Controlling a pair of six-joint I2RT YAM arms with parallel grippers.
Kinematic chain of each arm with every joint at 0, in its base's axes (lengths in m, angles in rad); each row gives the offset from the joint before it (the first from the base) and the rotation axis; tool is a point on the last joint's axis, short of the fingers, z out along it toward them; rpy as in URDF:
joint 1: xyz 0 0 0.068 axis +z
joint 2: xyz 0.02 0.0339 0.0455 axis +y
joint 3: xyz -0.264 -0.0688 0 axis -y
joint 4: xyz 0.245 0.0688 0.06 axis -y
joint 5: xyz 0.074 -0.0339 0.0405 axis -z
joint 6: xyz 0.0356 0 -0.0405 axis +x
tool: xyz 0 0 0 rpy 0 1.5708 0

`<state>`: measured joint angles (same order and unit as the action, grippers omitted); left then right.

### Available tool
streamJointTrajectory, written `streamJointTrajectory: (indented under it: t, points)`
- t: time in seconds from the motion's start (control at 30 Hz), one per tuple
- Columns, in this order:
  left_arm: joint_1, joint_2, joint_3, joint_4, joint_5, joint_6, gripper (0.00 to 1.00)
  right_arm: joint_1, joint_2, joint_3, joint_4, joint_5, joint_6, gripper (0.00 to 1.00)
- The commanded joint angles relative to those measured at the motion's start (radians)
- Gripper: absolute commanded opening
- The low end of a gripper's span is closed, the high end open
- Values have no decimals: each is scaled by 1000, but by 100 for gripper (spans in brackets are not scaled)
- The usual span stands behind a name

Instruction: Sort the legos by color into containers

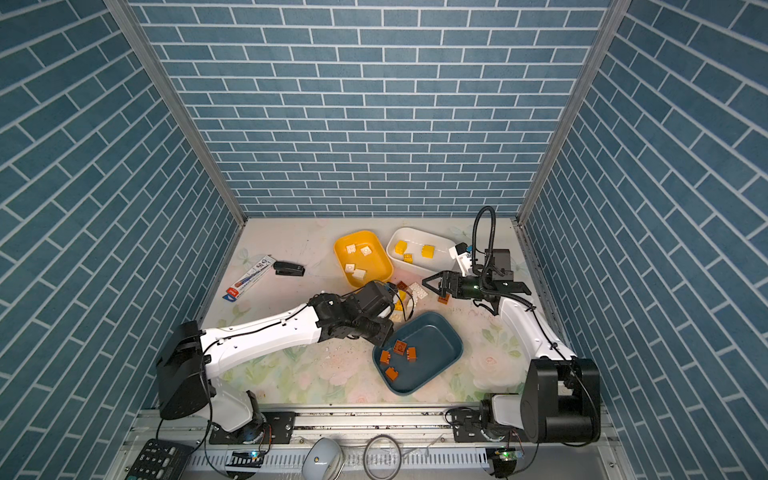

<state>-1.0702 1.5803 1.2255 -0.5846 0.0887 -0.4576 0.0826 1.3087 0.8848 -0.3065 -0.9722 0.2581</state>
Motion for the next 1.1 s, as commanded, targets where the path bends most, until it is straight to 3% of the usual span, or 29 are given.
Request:
streamJointTrajectory:
  t: [0.0,0.17,0.4,0.53,0.73,1.07]
  points:
    - [-40,22,-15,31,99,69,24,-4,-12,6,-9,-2,-11,98]
    - [-68,103,-19,98,115,78,26,-3,-20,-2,-24,1,-16,98]
    - [-67,118,1,60,111,83,58,-3,-48,-6,-63,16,-33,99]
    - [-54,89,36,-17,106,120,65,-3,-54,-5,-66,19,-31,98]
    - [15,57,88,-133,74,199,70,-3,-35,10,-56,17,-27,98]
    - [190,76,141,-109,-27,141,70,-4,-12,29,-32,16,-21,98]
